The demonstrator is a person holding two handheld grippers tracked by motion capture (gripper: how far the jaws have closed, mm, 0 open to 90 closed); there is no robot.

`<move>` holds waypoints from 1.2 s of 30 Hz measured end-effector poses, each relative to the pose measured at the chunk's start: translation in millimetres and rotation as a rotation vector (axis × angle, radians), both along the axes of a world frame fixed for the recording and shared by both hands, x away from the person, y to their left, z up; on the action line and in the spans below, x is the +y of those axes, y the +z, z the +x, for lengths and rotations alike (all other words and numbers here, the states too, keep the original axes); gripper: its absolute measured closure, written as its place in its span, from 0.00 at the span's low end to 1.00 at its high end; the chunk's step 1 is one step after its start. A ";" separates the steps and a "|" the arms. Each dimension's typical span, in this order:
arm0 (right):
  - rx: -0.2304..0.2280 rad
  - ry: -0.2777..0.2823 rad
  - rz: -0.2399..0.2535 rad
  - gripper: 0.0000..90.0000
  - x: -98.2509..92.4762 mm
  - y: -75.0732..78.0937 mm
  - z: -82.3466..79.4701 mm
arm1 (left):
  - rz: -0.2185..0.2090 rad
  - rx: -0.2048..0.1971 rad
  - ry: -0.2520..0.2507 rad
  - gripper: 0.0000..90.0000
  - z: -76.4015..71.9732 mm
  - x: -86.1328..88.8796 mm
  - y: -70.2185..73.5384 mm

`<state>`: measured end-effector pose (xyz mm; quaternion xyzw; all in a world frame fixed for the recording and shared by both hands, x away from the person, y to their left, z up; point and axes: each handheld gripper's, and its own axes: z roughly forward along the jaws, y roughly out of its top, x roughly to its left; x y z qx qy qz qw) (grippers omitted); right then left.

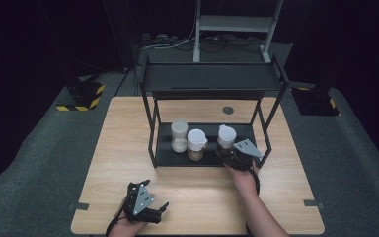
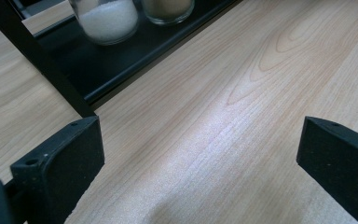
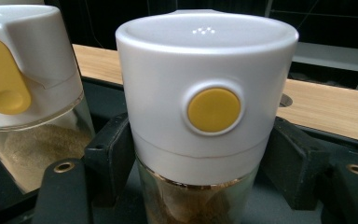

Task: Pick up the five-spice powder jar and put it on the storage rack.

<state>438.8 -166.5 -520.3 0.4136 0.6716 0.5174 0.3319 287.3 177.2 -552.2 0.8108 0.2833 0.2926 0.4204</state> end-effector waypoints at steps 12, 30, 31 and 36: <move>0.007 -0.003 -0.001 0.33 0.6 0.1 0.6 | -0.003 0.002 -0.003 0.01 -0.1 0.5 0.1; 0.035 -0.024 0.032 0.06 -3.2 2.7 -1.4 | 0.001 0.003 -0.009 0.01 -0.2 0.0 0.0; 0.033 -0.023 0.032 0.04 -3.4 3.0 -1.9 | 0.000 0.003 -0.008 0.01 -0.3 0.0 0.0; 0.027 -0.039 0.038 0.00 -4.5 6.1 -5.3 | 0.000 0.001 -0.006 0.01 -0.7 0.1 -0.1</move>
